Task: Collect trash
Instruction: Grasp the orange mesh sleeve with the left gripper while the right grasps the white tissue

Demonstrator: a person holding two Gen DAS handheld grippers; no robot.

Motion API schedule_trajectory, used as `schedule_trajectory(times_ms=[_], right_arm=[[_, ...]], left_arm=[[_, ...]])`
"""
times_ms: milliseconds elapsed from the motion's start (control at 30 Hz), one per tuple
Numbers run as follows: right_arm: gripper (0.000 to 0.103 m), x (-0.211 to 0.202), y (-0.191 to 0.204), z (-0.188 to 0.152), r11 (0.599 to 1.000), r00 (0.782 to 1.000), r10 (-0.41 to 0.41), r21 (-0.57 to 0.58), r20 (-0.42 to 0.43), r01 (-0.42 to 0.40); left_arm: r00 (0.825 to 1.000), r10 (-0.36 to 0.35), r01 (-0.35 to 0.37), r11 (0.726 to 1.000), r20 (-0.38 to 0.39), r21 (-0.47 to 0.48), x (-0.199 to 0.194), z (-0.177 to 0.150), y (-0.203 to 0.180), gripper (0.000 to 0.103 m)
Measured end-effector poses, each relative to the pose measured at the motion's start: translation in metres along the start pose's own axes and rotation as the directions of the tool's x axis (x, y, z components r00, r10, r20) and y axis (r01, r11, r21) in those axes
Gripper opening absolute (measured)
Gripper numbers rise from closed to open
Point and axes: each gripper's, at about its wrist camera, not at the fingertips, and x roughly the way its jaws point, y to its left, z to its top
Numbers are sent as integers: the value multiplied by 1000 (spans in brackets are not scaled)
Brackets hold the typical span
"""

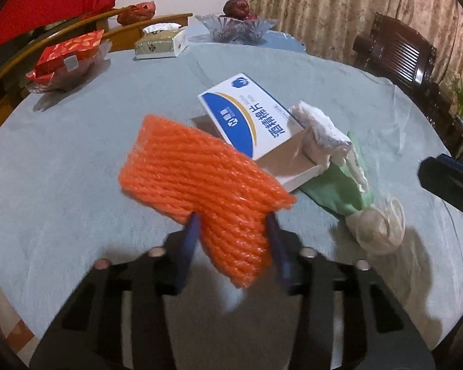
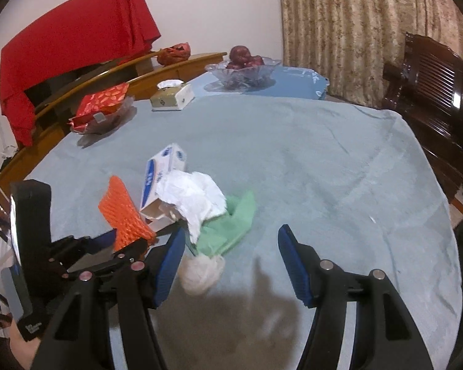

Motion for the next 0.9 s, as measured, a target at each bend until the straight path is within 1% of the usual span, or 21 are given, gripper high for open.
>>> schedule_trajectory(times_ms=[67,100,167,267,333,400,600,633,700,733,767,800,900], right_arm=[[61,4,4,4,1000,1000,13,-3,0,-13],[61,6,6,7,1000,1000,19,-7,2,-19],[61,8,10,11,1000,1000,29,-12,7,-29],[60,13,17,18,999,999,40,-24,9,-40],[60,18,22,22,998,999,46,-30,7,-46],[59,26,26,23,998,999,54,-31,-8,-54],[58,50,36,23,998,998,53,-42,-42,-55],[56,54,37,22,998,997,51,-42,-49,-53],[48,61,36,21,998,996,55,-40,-66,-58],[39,65,36,21,997,996,58,-41,-75,-61],[27,68,36,20,997,994,61,-44,-87,-65],[20,71,36,19,997,993,64,-47,-98,-69],[12,70,33,19,996,993,71,-43,-95,-75]], left_arm=[[1000,-10,10,1000,19,-16,-3,2,6,19],[999,-10,11,1000,39,-22,-7,3,9,18],[997,-5,7,1000,76,-28,-16,6,14,17],[989,11,-3,999,145,-49,-37,12,25,17],[985,4,7,998,174,-62,-48,17,30,17],[978,13,0,998,207,-62,-58,21,34,17],[978,11,1,998,206,-58,-55,25,34,17],[979,11,1,998,205,-58,-53,25,33,17],[979,9,3,998,201,-56,-51,24,31,17],[980,7,4,999,197,-53,-49,23,30,17],[981,4,6,999,194,-52,-48,23,29,17],[981,2,8,999,192,-51,-46,22,29,17],[982,-3,12,999,190,-47,-47,22,26,17]])
